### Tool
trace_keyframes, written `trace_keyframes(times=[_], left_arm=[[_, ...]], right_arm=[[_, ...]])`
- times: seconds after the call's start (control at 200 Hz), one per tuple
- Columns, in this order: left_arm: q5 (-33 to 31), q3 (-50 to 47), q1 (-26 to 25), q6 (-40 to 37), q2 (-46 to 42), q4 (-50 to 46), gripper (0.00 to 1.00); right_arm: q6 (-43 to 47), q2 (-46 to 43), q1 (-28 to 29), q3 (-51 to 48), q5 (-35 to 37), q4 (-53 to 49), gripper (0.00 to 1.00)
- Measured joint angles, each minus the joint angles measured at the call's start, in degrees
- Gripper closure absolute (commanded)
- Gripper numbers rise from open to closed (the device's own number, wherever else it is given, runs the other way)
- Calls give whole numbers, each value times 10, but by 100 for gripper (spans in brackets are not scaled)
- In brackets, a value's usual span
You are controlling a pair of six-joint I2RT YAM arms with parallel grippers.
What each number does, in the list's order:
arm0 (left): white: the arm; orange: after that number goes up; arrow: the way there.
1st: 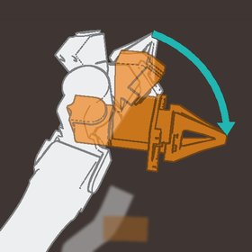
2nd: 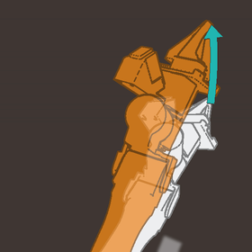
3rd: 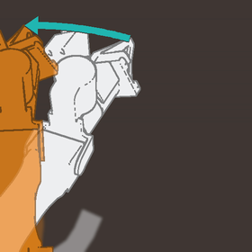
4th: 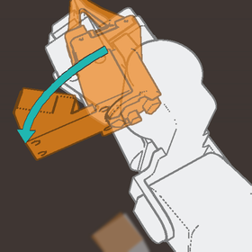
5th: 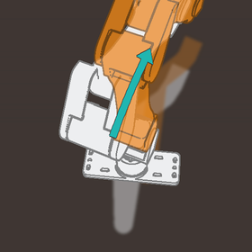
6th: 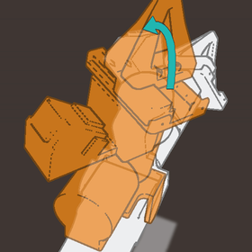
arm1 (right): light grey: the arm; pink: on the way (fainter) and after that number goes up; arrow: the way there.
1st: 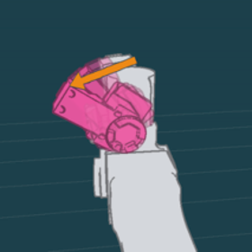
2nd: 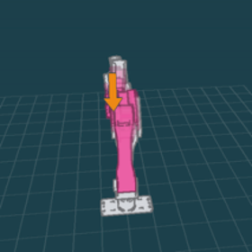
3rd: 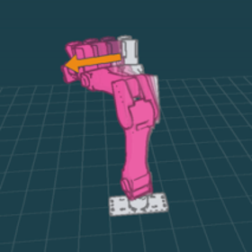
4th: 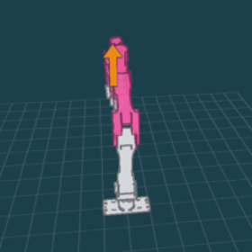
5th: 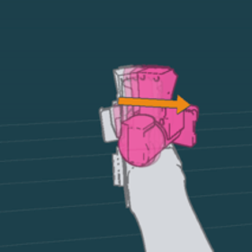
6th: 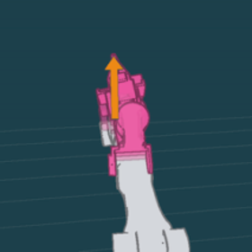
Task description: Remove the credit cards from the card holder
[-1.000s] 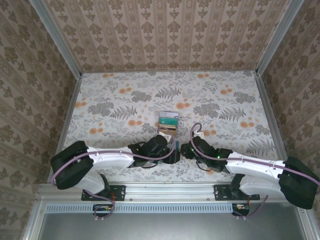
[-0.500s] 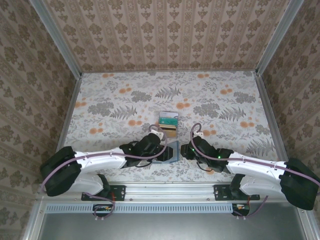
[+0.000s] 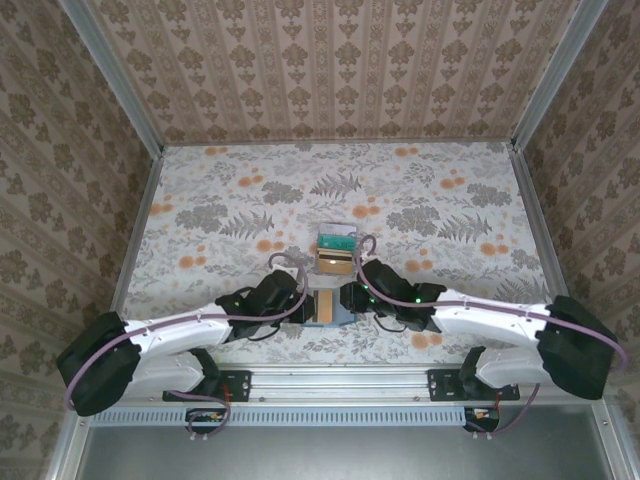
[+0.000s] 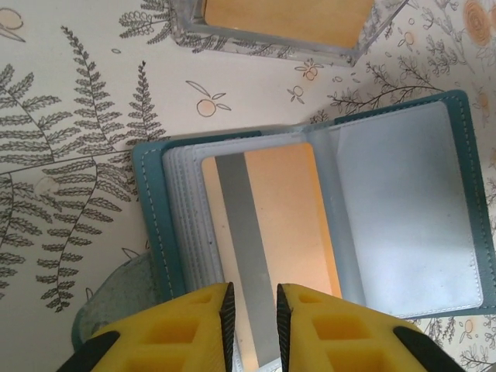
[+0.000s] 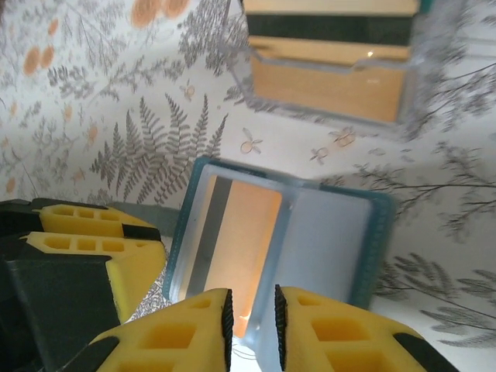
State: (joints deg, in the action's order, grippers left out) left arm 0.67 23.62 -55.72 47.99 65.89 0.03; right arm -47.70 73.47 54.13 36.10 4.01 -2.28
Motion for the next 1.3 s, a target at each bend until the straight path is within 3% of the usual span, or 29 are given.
trace_keyframes(times=[0.39,0.92,1.3], left_arm=[[2,-3,0,0,24,14,85],[0,19,-5,-2,57,12,89],[-12,50,-16,-11,37,-20,92]], right_arm=[[-19,137,7,21,-59,50,78],[-50,157,2,21,-60,68,77],[-34,101,2,31,-45,18,73]])
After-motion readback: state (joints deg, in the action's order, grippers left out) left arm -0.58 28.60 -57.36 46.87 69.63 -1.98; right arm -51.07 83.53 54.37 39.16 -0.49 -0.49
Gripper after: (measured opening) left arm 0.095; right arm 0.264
